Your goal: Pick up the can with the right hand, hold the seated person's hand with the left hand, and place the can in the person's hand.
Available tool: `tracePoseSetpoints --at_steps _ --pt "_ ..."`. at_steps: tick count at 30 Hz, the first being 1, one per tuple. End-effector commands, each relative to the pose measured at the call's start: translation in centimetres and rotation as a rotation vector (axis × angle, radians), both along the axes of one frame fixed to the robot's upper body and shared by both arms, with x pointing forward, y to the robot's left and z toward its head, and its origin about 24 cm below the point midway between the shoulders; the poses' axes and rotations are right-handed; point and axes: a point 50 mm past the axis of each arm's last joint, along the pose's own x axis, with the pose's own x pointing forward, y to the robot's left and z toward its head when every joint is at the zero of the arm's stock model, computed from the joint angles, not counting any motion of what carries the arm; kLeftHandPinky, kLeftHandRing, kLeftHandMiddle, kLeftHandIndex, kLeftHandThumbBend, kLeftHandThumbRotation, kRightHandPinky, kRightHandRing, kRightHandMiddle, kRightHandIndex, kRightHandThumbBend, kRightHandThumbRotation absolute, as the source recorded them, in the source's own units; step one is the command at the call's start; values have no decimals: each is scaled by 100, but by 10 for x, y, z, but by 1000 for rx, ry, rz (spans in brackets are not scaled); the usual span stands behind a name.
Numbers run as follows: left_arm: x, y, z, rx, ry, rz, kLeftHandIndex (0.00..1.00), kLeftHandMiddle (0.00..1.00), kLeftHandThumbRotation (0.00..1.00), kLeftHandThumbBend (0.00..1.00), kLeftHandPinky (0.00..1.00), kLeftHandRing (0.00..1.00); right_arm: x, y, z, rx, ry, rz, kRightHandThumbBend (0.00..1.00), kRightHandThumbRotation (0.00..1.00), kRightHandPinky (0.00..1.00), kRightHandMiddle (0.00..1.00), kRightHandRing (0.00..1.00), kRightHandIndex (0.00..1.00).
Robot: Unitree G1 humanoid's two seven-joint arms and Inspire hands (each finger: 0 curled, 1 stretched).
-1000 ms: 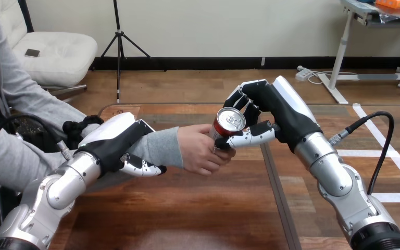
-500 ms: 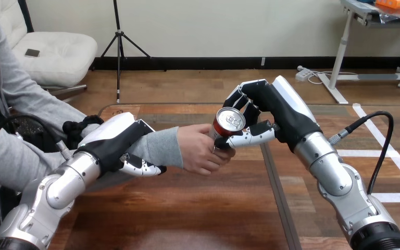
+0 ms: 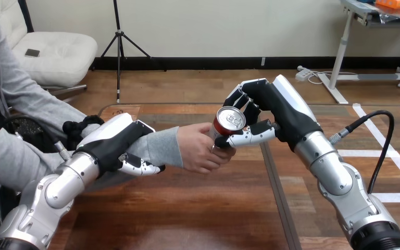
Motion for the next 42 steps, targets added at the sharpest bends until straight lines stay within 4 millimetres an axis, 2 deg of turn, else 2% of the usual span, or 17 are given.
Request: tracePoseSetpoints --at_steps 1,30,42 --pt "16 -17 48 -90 -183 -41 43 38 0 43 20 28 12 16 40 35 -140 48 75 0 30 39 34 43" --pt "15 -15 48 -69 -180 -36 40 35 0 46 19 26 13 10 39 55 -128 41 76 0 32 41 36 43" --pt "14 -14 47 -54 -139 -30 46 43 0 47 24 33 13 9 38 73 -103 28 80 0 34 43 39 44"
